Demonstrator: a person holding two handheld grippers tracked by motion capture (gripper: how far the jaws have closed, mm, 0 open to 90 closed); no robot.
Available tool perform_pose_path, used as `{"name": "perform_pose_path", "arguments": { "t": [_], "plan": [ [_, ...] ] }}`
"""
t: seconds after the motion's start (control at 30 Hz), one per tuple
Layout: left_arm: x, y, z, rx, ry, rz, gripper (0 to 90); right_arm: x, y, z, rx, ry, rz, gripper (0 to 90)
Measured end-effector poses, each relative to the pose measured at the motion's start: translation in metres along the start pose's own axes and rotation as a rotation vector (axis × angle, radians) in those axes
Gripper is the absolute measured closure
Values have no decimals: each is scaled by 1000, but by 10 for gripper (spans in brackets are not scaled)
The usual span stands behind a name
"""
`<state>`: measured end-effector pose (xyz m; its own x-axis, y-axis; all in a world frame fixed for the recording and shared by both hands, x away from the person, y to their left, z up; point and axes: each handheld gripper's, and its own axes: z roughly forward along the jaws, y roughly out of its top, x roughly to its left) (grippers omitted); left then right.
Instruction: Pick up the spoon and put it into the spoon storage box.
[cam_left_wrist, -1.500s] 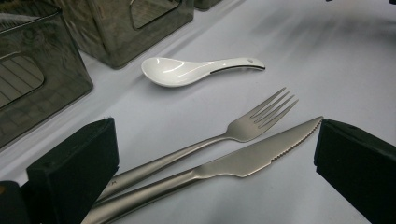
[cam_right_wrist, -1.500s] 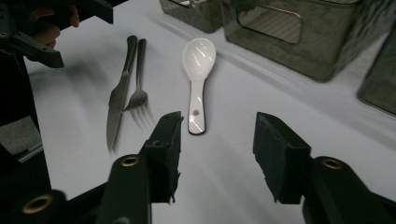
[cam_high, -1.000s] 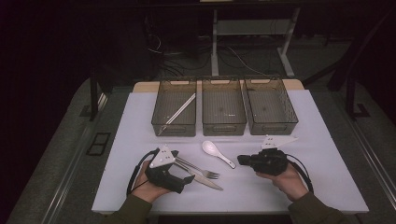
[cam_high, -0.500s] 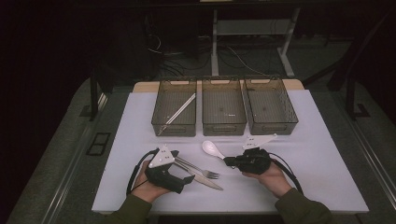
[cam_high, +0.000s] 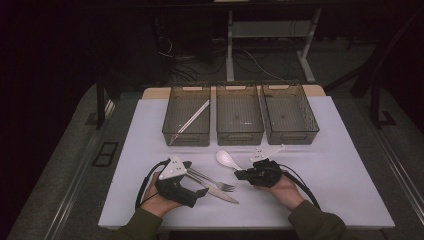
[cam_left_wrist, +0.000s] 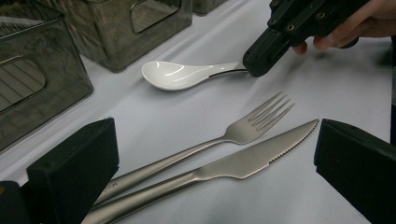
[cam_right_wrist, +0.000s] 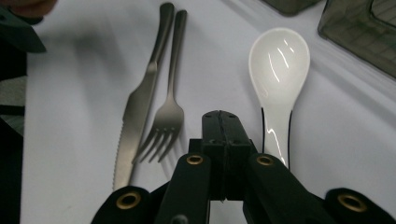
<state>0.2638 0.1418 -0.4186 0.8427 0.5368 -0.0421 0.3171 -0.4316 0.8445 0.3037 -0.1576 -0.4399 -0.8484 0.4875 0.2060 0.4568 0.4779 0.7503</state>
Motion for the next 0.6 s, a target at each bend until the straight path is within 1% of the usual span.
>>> {"name": "perform_pose_path", "arguments": {
  "t": [0.23,0.33,0.4,0.6],
  "plan": [
    [0,0,0,4,-3,3,0,-2,-3,3,41,-27,1,897],
    [0,0,0,4,-2,3,0,-3,-5,5,58,-41,-6,897],
    [0,0,0,3,-3,4,0,-3,-6,5,72,-62,-22,897],
    [-1,0,0,3,-5,4,0,-9,-7,4,92,-115,-32,897]
  ]
}}
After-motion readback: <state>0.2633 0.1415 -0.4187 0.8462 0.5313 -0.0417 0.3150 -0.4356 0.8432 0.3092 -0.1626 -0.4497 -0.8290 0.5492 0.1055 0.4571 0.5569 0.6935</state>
